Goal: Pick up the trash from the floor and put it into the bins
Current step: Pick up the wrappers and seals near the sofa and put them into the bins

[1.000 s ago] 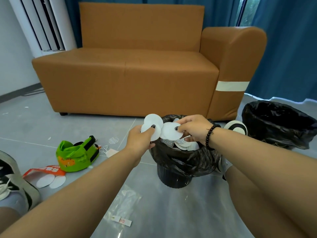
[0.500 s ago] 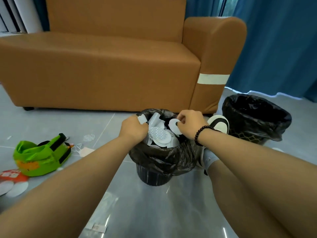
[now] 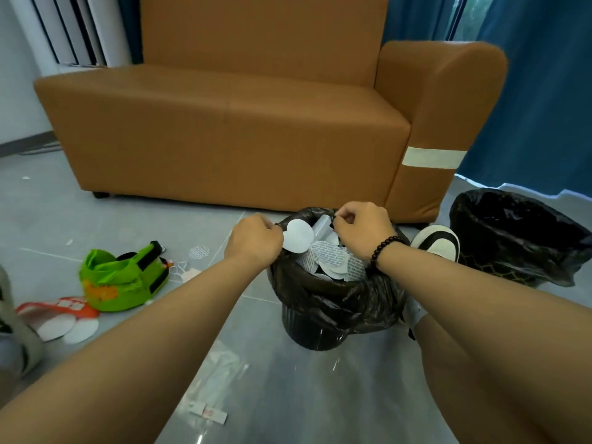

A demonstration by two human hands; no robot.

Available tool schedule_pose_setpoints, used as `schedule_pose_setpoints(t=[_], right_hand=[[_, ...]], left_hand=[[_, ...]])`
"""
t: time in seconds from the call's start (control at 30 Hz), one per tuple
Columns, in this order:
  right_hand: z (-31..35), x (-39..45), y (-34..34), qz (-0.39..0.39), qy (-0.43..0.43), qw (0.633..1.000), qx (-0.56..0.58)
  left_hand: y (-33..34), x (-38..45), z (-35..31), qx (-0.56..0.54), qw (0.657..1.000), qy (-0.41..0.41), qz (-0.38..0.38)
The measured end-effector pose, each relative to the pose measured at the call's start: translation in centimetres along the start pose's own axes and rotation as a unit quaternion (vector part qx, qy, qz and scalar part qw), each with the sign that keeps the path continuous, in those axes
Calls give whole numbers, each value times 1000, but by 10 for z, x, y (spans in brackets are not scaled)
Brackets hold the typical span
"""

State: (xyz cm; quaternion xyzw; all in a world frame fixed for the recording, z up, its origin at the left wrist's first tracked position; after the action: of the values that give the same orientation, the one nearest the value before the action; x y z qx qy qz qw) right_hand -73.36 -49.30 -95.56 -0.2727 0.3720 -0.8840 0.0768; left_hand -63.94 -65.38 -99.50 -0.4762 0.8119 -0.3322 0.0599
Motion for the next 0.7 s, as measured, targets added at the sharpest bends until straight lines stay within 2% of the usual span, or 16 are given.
schedule_pose_setpoints(t=[0.2, 0.43, 0.53, 0.7], right_hand=[[51, -14, 41, 51, -41, 997, 45], [98, -30, 109, 138, -65, 987, 44], [105, -37, 147, 184, -85, 979, 12], [94, -52, 217, 249, -54, 967, -18]], left_hand=[[-30, 4, 46, 3, 1000, -11, 10], [-55, 26, 127, 59, 997, -46, 29], [-63, 34, 170, 72, 994, -74, 40], [-71, 44, 245, 137, 984, -107, 29]])
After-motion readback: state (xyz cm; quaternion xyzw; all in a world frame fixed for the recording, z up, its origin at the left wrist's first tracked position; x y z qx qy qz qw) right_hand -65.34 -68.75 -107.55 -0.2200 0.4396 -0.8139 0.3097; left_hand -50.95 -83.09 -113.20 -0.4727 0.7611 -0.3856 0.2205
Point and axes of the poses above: each hand's wrist, its own x-axis towards the middle knuckle, its own y-axis out of the palm, z = x × y, the point moved 2 cm from there along x, towards the middle knuckle, and after that the axes turned 14 degrees about -z, right-handed, at the moved point
